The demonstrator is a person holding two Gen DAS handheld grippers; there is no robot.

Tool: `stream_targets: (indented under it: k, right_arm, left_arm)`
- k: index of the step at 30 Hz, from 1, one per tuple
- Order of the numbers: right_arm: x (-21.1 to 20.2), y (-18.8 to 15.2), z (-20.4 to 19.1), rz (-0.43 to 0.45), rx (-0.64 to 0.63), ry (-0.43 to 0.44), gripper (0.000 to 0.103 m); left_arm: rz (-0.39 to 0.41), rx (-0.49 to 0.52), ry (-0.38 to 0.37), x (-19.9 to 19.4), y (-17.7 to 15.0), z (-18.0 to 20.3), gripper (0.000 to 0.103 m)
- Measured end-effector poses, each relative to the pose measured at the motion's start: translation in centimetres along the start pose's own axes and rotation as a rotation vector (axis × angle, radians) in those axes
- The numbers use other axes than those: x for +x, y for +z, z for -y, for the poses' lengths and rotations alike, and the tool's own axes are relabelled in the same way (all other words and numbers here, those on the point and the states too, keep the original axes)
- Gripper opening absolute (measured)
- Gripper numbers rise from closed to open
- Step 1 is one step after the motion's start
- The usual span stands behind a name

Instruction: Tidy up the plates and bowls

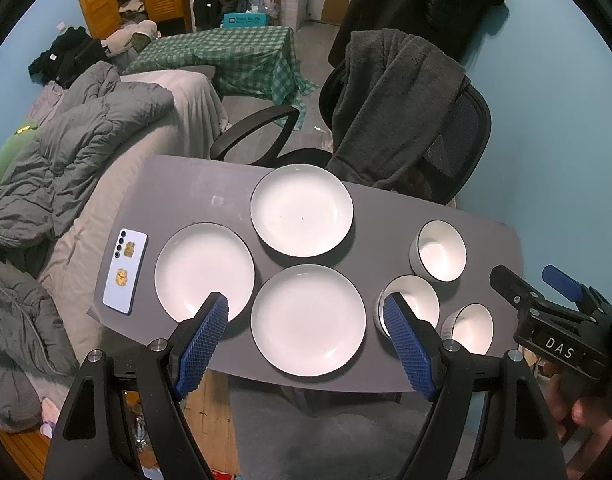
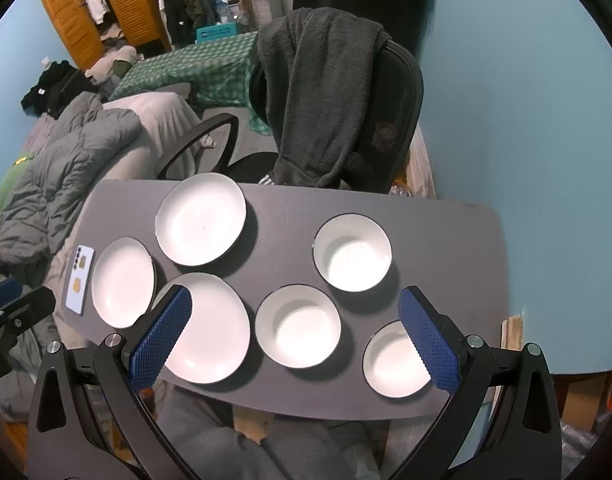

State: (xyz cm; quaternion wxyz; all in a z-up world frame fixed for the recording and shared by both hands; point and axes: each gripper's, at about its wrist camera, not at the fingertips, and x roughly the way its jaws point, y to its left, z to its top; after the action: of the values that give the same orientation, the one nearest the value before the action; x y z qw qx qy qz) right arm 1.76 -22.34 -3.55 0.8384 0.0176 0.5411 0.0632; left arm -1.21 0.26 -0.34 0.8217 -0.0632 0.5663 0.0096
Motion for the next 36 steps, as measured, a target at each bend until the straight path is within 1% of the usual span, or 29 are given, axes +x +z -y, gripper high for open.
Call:
stream_targets:
  k: [13,36]
  right_arm:
    - [0.0,0.0,0.0,-0.001,0.003,0.001,0.101]
    - [-0.1,0.3,1.6,-0.004,0.042,-0.002,0.101]
  left_arm:
    - [-0.003,0.011,0.000,0.1,-0.1,0.3,0.081]
    - [-0.008,0.068,-0.018,0.6,1.1,1.9,0.081]
